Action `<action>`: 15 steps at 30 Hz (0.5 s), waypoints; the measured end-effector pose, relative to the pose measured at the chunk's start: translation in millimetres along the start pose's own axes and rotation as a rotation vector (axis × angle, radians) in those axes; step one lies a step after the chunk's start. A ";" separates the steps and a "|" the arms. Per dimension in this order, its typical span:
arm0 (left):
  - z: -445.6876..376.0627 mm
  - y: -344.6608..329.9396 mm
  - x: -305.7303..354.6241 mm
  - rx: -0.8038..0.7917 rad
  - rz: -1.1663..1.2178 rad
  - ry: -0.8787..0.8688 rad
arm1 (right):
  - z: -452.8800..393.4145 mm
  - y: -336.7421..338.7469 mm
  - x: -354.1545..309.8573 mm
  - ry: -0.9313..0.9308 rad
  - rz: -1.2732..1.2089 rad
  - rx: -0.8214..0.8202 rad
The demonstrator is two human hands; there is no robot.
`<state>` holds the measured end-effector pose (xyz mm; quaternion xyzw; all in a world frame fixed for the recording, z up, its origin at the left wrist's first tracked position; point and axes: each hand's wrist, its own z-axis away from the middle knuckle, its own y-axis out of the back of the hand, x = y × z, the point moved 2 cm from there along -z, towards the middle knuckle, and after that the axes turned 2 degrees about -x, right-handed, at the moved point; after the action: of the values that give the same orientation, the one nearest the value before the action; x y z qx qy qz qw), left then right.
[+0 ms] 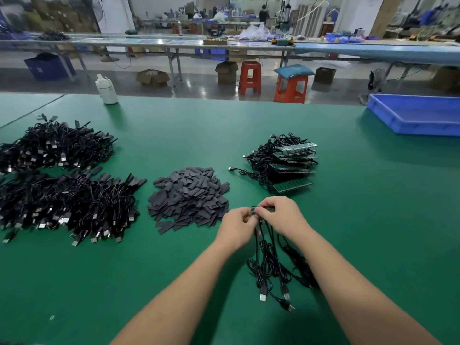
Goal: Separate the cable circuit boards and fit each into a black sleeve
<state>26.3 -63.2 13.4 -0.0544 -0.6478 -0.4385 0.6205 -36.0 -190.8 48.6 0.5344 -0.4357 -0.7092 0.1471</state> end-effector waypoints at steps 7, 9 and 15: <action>4.8 2.9 6.4 0.052 0.006 -0.002 | 2.9 0.1 -3.4 -0.002 0.025 0.032; 5.3 3.8 8.0 0.060 0.011 -0.012 | 3.0 0.6 -3.2 -0.005 0.016 0.042; 3.7 7.1 6.6 0.014 0.043 -0.045 | 2.9 2.4 0.5 0.014 0.001 -0.019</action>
<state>26.3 -59.7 23.1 -0.0738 -0.6634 -0.4193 0.6153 -39.4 -191.1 50.3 0.5377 -0.4280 -0.7095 0.1557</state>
